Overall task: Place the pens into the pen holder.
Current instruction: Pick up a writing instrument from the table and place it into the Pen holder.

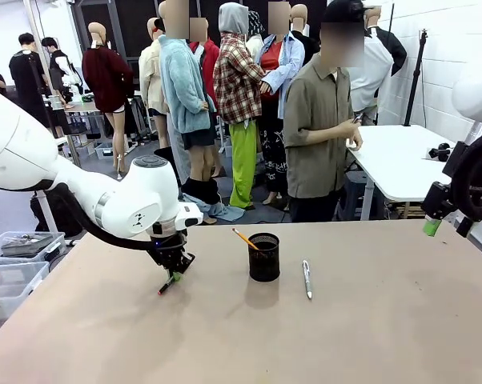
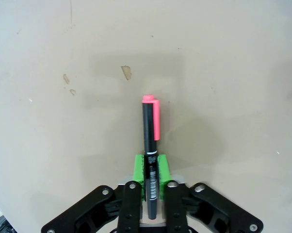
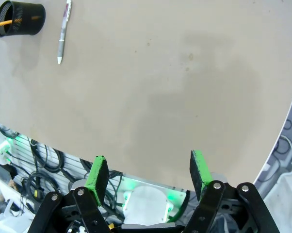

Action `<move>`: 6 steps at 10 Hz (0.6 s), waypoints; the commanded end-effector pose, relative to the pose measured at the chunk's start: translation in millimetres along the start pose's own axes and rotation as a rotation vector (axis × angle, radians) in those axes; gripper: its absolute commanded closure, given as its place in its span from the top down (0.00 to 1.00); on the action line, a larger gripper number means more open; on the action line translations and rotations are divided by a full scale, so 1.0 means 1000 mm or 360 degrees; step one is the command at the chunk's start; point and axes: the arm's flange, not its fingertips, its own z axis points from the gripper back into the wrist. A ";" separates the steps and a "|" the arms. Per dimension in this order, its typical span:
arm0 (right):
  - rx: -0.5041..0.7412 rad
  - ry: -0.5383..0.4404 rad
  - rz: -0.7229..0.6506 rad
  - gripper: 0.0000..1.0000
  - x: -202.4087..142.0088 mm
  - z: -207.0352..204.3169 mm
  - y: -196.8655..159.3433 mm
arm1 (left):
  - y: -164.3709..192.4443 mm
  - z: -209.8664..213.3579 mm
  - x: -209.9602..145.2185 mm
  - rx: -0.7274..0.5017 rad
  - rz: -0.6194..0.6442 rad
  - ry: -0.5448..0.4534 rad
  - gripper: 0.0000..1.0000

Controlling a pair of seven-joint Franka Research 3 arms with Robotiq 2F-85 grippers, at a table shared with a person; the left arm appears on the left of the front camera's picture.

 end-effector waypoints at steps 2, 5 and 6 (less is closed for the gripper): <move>-0.0048 -0.0011 0.0018 0.83 -0.003 -0.004 -0.002 | 0.000 0.000 -0.007 -0.0095 -0.0042 0.0002 0.00; -0.0048 -0.0011 0.0018 0.83 -0.003 -0.004 -0.002 | 0.016 0.040 -0.022 -0.0211 -0.0108 -0.0164 0.00; -0.0048 -0.0011 0.0018 0.83 -0.003 -0.004 -0.002 | 0.021 0.054 -0.028 -0.0280 -0.0145 -0.0244 0.00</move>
